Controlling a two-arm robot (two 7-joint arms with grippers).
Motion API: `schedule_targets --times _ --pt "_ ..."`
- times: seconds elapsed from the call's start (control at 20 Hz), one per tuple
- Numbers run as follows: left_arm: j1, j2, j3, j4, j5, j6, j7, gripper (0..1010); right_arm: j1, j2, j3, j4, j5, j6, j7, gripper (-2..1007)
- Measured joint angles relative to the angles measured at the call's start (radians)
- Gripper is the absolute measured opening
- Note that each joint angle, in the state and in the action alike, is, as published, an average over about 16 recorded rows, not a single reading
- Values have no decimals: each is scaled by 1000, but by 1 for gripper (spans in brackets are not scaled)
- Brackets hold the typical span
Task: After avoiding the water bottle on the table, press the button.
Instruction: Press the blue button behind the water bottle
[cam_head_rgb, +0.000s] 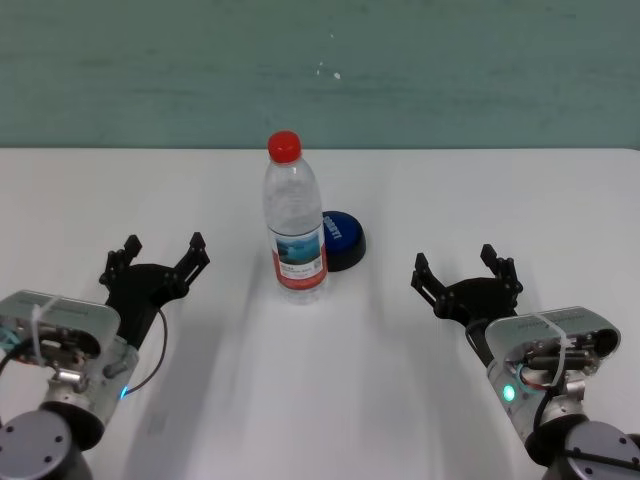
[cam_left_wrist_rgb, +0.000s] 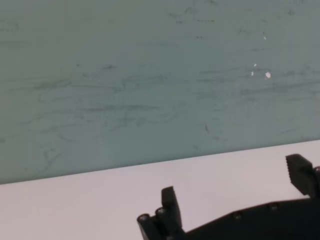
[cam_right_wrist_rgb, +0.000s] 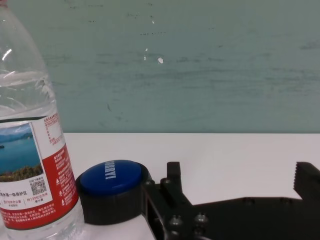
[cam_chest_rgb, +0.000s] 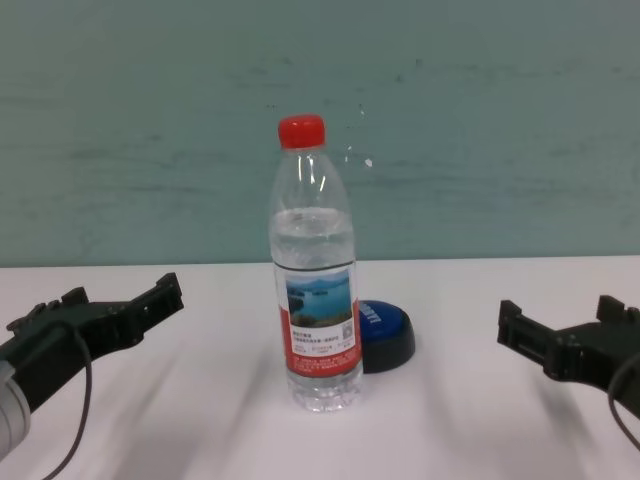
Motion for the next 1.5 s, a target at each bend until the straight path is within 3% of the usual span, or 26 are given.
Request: schedule_targets --times 1.2,1.5 --pt "0 0 0 0 0 0 0 1000 0 0 0 0 0 0 0 1004" --pt "9 4 -8 -13 12 3 1 1000 0 0 0 0 0 0 0 1004"
